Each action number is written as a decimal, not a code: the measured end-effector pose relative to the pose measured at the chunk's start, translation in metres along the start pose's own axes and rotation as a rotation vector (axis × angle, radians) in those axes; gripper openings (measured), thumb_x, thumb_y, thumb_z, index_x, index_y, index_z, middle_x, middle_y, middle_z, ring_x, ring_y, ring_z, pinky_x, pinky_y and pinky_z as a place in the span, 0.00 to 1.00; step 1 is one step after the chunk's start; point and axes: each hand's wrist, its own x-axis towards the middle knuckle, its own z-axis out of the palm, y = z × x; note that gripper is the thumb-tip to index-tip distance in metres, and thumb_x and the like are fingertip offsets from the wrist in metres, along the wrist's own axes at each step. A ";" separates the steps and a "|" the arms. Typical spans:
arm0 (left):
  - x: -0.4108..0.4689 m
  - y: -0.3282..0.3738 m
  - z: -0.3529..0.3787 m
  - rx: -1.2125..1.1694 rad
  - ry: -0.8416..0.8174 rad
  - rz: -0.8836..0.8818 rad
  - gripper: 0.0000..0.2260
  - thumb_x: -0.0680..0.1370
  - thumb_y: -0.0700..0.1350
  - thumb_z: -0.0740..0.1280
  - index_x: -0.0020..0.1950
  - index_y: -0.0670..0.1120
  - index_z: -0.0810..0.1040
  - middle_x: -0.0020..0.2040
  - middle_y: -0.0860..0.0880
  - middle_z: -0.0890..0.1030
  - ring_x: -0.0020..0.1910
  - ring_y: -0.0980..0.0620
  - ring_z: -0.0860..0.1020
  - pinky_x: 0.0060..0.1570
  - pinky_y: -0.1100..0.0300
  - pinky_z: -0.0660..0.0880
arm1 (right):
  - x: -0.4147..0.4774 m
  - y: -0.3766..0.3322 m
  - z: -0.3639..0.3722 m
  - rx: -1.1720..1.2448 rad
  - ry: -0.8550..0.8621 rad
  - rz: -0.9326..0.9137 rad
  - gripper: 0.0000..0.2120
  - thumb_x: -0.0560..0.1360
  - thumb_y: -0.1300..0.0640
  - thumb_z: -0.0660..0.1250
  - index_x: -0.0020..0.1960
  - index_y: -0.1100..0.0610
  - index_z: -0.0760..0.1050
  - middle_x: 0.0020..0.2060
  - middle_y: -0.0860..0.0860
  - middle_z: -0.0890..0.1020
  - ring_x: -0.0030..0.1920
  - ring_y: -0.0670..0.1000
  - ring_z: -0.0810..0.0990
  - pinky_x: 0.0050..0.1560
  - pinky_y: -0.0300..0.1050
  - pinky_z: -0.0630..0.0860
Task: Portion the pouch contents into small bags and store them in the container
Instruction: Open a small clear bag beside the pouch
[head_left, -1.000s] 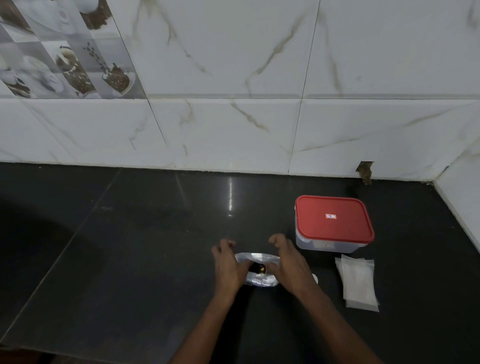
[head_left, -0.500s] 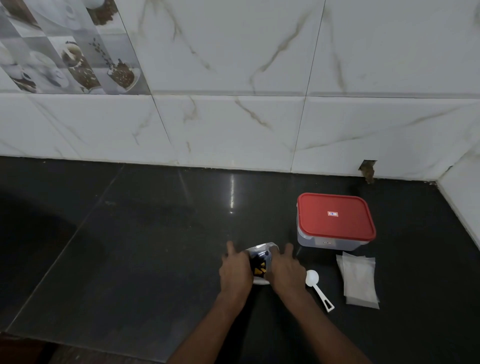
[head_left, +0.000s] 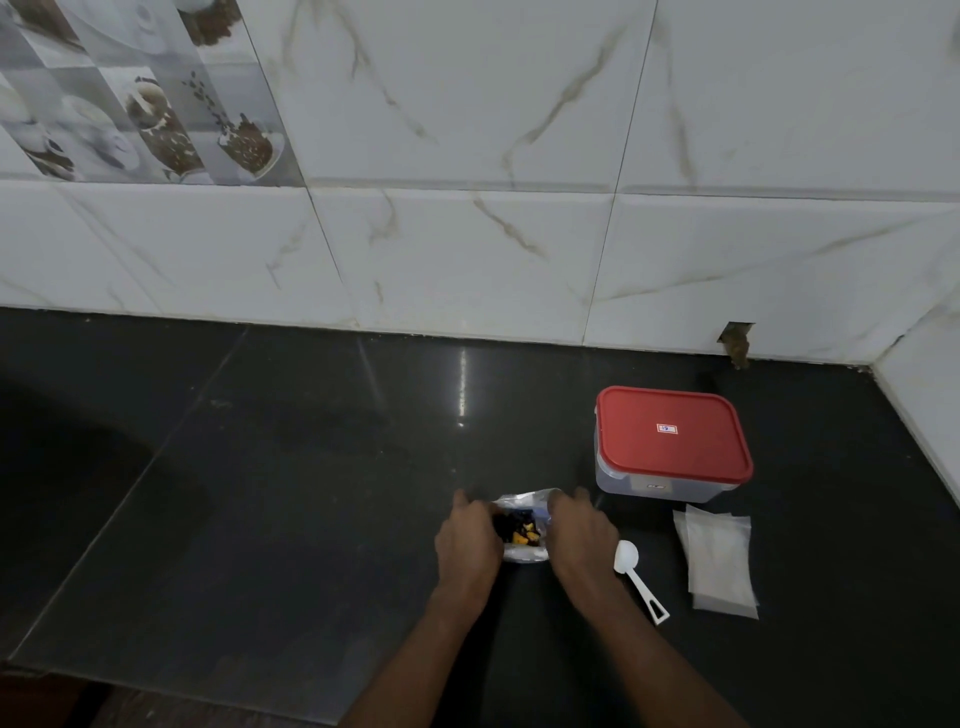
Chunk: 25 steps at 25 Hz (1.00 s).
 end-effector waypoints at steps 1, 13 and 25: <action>-0.001 0.001 -0.001 0.033 0.027 -0.026 0.14 0.77 0.38 0.62 0.56 0.49 0.83 0.59 0.46 0.74 0.49 0.44 0.82 0.49 0.53 0.78 | -0.002 0.000 0.003 -0.040 0.002 -0.025 0.11 0.78 0.54 0.65 0.60 0.52 0.74 0.58 0.53 0.73 0.50 0.55 0.81 0.44 0.46 0.76; 0.010 -0.004 -0.015 0.031 -0.113 0.061 0.14 0.78 0.41 0.67 0.59 0.54 0.83 0.63 0.47 0.70 0.57 0.44 0.79 0.55 0.51 0.78 | 0.006 0.008 0.001 -0.021 -0.105 -0.161 0.11 0.78 0.55 0.64 0.58 0.54 0.77 0.60 0.52 0.71 0.57 0.54 0.75 0.53 0.47 0.74; 0.009 -0.012 -0.014 -0.187 -0.289 -0.006 0.31 0.71 0.44 0.77 0.73 0.51 0.73 0.68 0.45 0.69 0.66 0.46 0.75 0.65 0.62 0.70 | 0.010 0.009 0.002 0.105 -0.193 -0.056 0.14 0.74 0.50 0.69 0.57 0.54 0.77 0.54 0.53 0.77 0.52 0.53 0.79 0.50 0.46 0.77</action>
